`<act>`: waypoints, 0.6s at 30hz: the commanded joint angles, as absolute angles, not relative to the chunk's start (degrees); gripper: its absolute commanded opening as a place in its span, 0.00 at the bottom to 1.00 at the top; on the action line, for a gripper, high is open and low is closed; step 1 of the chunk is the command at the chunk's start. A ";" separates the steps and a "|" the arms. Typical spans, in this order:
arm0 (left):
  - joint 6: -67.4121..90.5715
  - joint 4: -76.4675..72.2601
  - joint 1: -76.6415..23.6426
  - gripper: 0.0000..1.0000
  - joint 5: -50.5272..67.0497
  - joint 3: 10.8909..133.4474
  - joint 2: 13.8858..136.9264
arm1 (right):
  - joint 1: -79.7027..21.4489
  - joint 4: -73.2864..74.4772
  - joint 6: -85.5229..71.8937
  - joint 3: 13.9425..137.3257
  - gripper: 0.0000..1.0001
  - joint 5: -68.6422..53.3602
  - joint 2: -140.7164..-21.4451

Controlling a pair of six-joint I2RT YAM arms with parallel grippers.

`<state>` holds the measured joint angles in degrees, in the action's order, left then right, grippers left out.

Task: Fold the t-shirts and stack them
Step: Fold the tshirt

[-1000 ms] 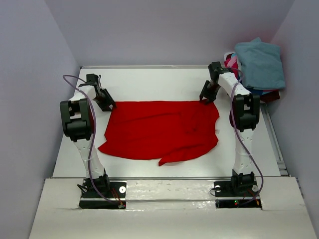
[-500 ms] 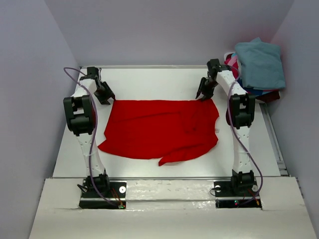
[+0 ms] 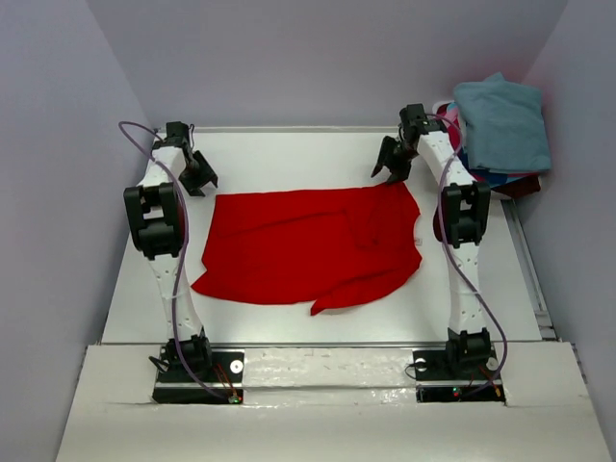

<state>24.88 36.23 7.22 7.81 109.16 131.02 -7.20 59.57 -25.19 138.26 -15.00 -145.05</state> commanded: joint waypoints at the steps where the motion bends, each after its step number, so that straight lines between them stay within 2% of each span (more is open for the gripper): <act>1: 24.26 37.35 6.69 0.57 5.63 109.52 124.04 | -7.91 59.33 -23.73 138.18 0.59 -14.24 -138.18; 5: 23.56 35.86 5.11 0.59 5.01 105.40 117.61 | -7.91 55.37 -24.25 127.81 0.60 -12.66 -130.97; 10: 22.85 36.12 1.24 0.59 6.68 101.70 112.95 | -8.44 59.06 -24.43 124.12 0.60 -10.29 -129.38; 18: 22.59 33.49 -2.46 0.59 11.59 93.26 110.82 | -8.44 56.69 -25.75 113.83 0.57 -7.30 -124.89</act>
<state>23.40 34.06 -2.35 8.58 97.41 111.09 -7.97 57.95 -25.26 116.88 -9.56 -128.09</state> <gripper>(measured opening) 0.586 0.592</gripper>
